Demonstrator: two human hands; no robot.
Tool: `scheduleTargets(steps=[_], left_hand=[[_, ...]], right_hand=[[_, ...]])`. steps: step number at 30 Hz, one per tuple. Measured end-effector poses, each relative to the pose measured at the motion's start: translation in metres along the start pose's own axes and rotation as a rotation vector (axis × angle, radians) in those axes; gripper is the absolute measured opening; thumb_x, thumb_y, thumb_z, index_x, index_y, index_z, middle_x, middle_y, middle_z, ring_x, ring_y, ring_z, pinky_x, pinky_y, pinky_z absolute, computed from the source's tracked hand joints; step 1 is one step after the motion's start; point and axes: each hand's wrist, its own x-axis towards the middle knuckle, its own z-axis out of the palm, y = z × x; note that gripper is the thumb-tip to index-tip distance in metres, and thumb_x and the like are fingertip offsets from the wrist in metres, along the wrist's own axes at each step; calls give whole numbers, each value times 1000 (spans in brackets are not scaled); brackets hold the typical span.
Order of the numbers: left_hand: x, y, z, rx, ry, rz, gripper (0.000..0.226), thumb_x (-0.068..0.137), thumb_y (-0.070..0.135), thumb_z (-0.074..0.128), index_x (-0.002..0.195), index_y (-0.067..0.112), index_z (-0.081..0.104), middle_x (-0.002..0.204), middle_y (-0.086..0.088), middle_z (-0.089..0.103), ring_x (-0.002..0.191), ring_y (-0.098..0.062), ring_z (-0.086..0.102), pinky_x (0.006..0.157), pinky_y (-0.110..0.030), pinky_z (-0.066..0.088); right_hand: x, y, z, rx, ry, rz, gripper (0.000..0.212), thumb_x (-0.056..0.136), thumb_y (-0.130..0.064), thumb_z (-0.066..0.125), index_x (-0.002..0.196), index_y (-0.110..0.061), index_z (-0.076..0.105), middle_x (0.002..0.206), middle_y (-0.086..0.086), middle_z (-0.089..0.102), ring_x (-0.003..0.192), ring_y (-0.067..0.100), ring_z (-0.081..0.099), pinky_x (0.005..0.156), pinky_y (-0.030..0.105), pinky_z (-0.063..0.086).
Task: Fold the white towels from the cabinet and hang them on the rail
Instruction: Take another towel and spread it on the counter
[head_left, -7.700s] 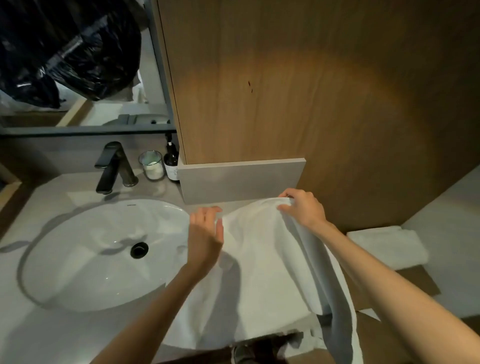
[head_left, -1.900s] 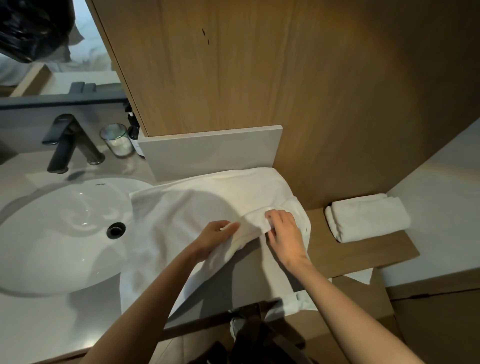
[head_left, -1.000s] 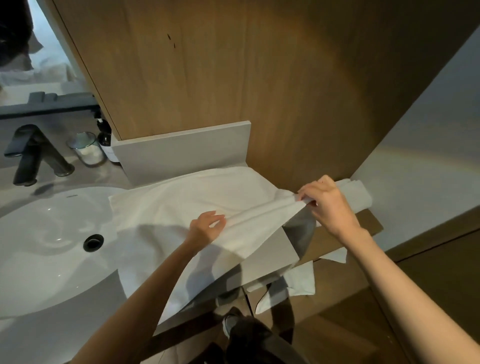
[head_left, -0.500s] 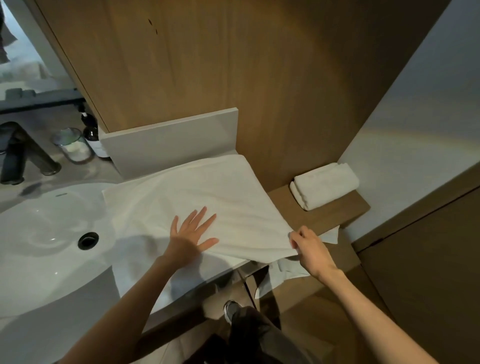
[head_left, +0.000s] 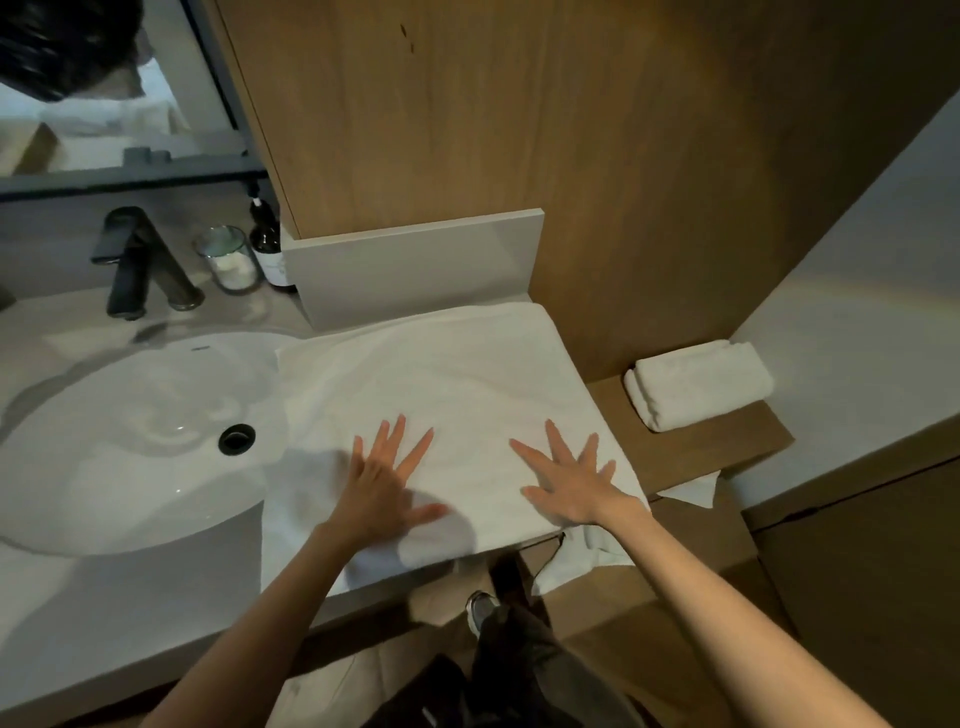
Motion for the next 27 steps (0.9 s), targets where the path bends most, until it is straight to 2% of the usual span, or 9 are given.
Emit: scheduleTargets(steps=[3,5,7,9,11,15,22,25,27], left_hand=[[-5,-4,0,3,-37,-10,105,63,95,7,149,39,-13,156,-6,-26,144,-28,-22,115,-52,-9],[-9,-6,-1,-26,-37,-2,104,64,95,11,151,38,-5,157,-4,-22,144,-26,-18,116,-51,-6],[-13,-8,-8,-84,11,0,97,72,87,23,152,33,17,160,-4,1,147,-23,3,117,-49,5],[-13,-11,-21,-187,168,-22,75,85,69,41,142,22,45,149,-6,41,137,-23,41,114,-44,24],[-9,-21,-31,-232,354,-56,49,91,43,57,131,15,58,132,-6,61,119,-23,59,105,-38,40],[7,-48,-47,-324,466,-248,52,89,25,66,138,17,51,142,-13,49,130,-31,46,99,-45,46],[42,-101,-68,-540,471,-627,76,93,25,61,153,8,17,155,-22,23,145,-35,18,114,-40,20],[52,-104,-76,-715,453,-737,76,95,29,58,153,10,13,154,-18,30,141,-34,30,112,-39,25],[57,-101,-79,-775,445,-811,63,97,29,54,151,10,25,144,-17,46,131,-37,44,103,-38,35]], right_hand=[[5,-7,4,-35,2,35,59,99,-58,30,145,-58,-8,154,-8,-37,134,54,-32,105,72,-9],[1,-8,0,-40,14,36,59,99,-58,32,146,-57,-3,157,-7,-30,138,53,-26,107,71,-6],[-3,-10,-8,-103,79,22,57,98,-56,38,148,-52,12,162,-2,-6,143,50,-2,111,67,5],[-3,-11,-19,-177,162,2,53,97,-55,42,146,-46,26,157,3,20,140,40,23,113,60,16],[0,-13,-27,-149,217,-27,50,97,-52,45,144,-44,32,153,1,27,137,34,28,113,55,20],[12,-20,-35,-132,220,-46,61,93,-43,57,146,-45,27,160,-2,8,141,37,14,112,55,24],[48,-38,-60,-318,120,-74,102,74,-37,81,151,-43,14,162,2,-6,145,46,-10,114,64,1],[66,-39,-65,-367,27,-68,115,68,-40,84,151,-46,5,161,4,-11,142,53,-12,111,69,1],[76,-35,-68,-354,-39,-64,119,67,-42,85,151,-47,1,161,4,-13,141,55,-7,111,69,8]])
